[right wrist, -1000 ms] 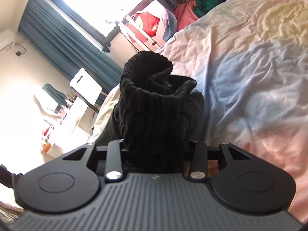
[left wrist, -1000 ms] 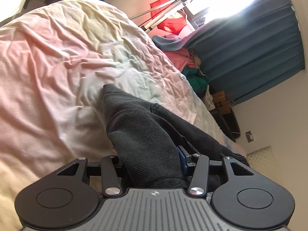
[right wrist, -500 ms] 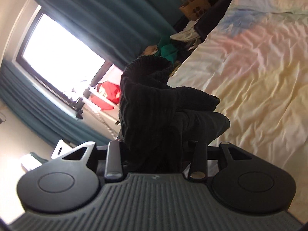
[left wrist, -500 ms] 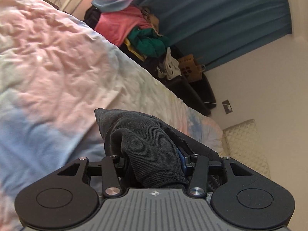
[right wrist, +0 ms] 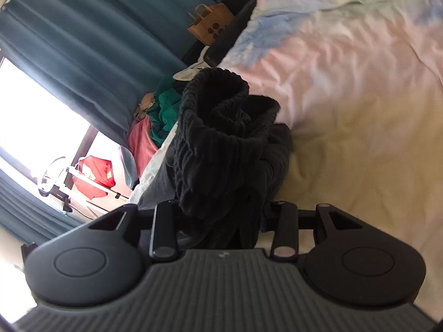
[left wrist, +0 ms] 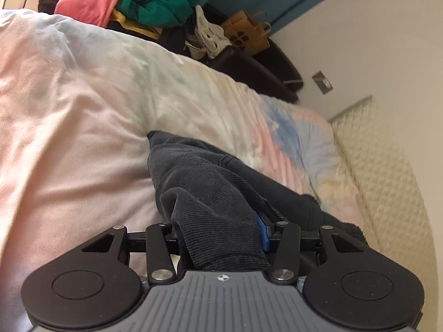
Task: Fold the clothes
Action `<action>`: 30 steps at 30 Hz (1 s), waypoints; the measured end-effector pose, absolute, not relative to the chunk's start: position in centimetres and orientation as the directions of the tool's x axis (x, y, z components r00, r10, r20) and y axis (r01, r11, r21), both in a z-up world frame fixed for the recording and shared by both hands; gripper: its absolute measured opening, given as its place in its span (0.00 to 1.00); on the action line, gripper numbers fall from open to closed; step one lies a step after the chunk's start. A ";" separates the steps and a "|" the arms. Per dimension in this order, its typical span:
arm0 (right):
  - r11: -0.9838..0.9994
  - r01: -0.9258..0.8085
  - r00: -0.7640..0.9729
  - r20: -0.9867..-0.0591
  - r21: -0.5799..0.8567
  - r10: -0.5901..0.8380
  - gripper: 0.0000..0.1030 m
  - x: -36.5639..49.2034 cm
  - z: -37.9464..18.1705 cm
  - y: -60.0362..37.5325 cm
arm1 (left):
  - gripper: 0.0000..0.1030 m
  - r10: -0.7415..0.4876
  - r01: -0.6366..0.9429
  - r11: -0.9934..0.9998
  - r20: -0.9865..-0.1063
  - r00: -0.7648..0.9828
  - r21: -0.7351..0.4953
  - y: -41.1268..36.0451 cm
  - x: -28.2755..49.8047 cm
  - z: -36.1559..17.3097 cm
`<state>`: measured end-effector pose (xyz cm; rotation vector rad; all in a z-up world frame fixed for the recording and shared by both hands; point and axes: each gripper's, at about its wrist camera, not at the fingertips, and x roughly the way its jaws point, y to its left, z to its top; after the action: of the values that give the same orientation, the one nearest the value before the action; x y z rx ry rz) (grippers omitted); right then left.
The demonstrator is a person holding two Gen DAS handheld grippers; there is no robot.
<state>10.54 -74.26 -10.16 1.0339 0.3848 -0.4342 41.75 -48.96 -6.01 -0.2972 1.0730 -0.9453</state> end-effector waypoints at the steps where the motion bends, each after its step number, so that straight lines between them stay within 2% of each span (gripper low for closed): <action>1: 0.421 0.523 0.847 -0.507 0.741 -0.160 0.42 9.8 -11.3 -73.6 | 0.48 -0.767 0.519 0.596 -0.626 0.142 -0.613 -48.3 41.1 -6.8; 4: 0.416 0.548 0.830 -0.536 0.726 -0.158 0.44 8.1 -14.3 -71.3 | 0.52 -0.742 0.539 0.614 -0.655 0.145 -0.577 -46.4 39.4 -8.8; 5: 0.414 0.552 0.827 -0.540 0.724 -0.159 0.46 7.7 -15.0 -70.6 | 0.56 -0.740 0.548 0.618 -0.653 0.162 -0.564 -45.9 38.8 -8.9; 7: 0.379 0.551 0.831 -0.534 0.744 -0.159 0.52 7.0 -15.9 -70.2 | 0.60 -0.735 0.565 0.626 -0.649 0.196 -0.537 -45.0 37.8 -9.1; 10: 0.337 0.570 0.820 -0.547 0.750 -0.168 0.56 5.9 -15.1 -69.9 | 0.68 -0.692 0.576 0.668 -0.677 0.250 -0.471 -44.9 36.6 -7.2; 12: 0.359 0.610 0.789 -0.581 0.706 -0.198 0.58 4.8 -12.9 -69.2 | 0.77 -0.657 0.583 0.698 -0.696 0.289 -0.417 -44.5 35.5 -5.3; 15: 0.456 0.651 0.751 -0.601 0.606 -0.274 0.58 3.1 -8.6 -67.1 | 0.79 -0.660 0.608 0.694 -0.678 0.322 -0.386 -43.1 33.0 -1.2; 18: 0.572 0.616 0.772 -0.561 0.542 -0.299 0.58 1.3 -4.4 -64.0 | 0.89 -0.671 0.658 0.678 -0.641 0.372 -0.327 -41.6 29.7 3.1; 20: 0.628 0.585 0.792 -0.529 0.514 -0.305 0.59 0.1 -1.7 -62.2 | 1.00 -0.676 0.686 0.672 -0.610 0.414 -0.279 -40.3 27.3 6.0; 23: 0.695 0.554 0.813 -0.479 0.459 -0.331 0.69 -1.7 2.2 -59.3 | 1.00 -0.690 0.713 0.660 -0.566 0.451 -0.237 -38.0 23.8 9.6; 25: 0.735 0.533 0.827 -0.444 0.420 -0.346 0.88 -3.0 4.8 -57.4 | 1.00 -0.691 0.717 0.664 -0.541 0.480 -0.211 -36.4 21.3 11.8; 30: 0.779 0.513 0.839 -0.400 0.360 -0.368 0.87 -6.2 9.2 -52.8 | 1.00 -0.688 0.724 0.672 -0.495 0.531 -0.157 -32.1 15.4 16.0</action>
<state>-6.17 -52.79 9.22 0.4776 0.3190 -0.4852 15.36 -32.11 15.96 0.0702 0.5591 -0.8427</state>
